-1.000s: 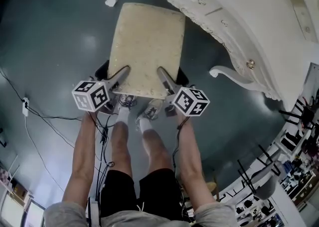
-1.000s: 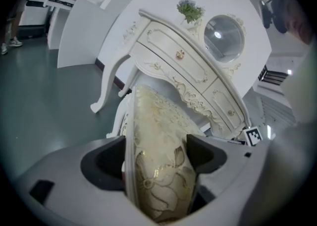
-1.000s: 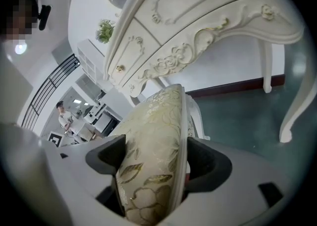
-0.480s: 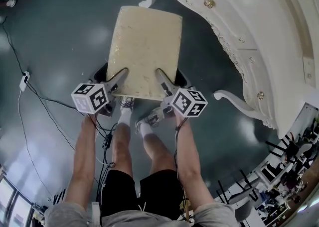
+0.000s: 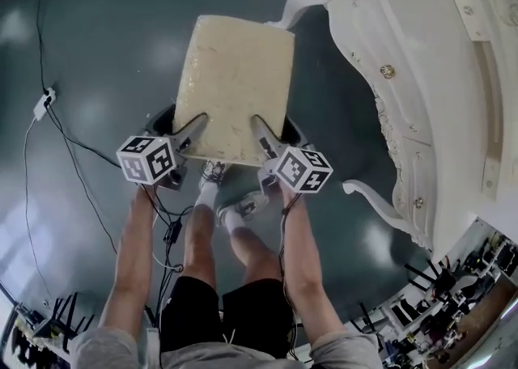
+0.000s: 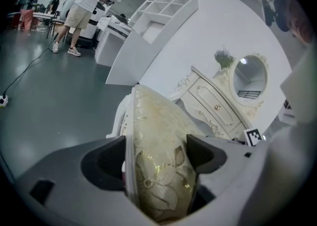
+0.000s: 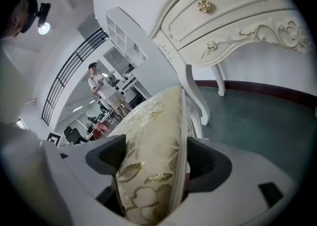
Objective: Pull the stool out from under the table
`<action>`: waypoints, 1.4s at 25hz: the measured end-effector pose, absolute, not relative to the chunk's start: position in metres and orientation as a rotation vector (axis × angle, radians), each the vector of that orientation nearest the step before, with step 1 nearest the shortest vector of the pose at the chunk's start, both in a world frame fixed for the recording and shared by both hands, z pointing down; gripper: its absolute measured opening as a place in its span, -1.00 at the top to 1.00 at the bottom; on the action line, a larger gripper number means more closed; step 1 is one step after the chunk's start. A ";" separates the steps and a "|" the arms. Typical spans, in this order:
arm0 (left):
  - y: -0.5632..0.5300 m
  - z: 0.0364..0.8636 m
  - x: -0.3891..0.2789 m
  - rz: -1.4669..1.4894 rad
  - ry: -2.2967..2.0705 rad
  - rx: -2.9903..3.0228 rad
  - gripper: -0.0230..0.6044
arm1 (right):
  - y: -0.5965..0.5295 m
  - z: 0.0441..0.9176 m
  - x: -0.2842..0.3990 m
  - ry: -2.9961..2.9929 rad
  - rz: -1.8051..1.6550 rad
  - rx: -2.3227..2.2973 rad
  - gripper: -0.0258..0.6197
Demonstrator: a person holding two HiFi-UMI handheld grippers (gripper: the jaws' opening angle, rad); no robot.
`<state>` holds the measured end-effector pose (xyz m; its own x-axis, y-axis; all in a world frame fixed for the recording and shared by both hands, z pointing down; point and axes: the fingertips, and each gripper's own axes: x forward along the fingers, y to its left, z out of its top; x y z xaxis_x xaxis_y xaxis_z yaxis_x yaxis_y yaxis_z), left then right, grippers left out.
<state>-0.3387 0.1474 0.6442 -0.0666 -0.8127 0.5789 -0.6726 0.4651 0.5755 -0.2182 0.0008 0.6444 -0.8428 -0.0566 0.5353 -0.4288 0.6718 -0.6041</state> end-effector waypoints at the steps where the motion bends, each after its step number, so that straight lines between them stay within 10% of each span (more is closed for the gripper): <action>1: 0.151 0.645 -0.346 -0.199 -1.803 1.251 -0.30 | 0.003 0.645 -0.228 -2.406 1.034 0.358 -0.31; 35: 0.177 0.732 -0.460 -0.333 -1.834 1.039 -0.30 | 0.009 0.727 -0.370 -2.333 0.970 0.162 -0.31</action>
<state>-0.4599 0.1766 0.7325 -0.1704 -0.7740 0.6098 -0.5099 0.5988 0.6176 -0.3698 0.0093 0.7267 -0.8125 0.1122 0.5720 -0.3264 0.7255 -0.6059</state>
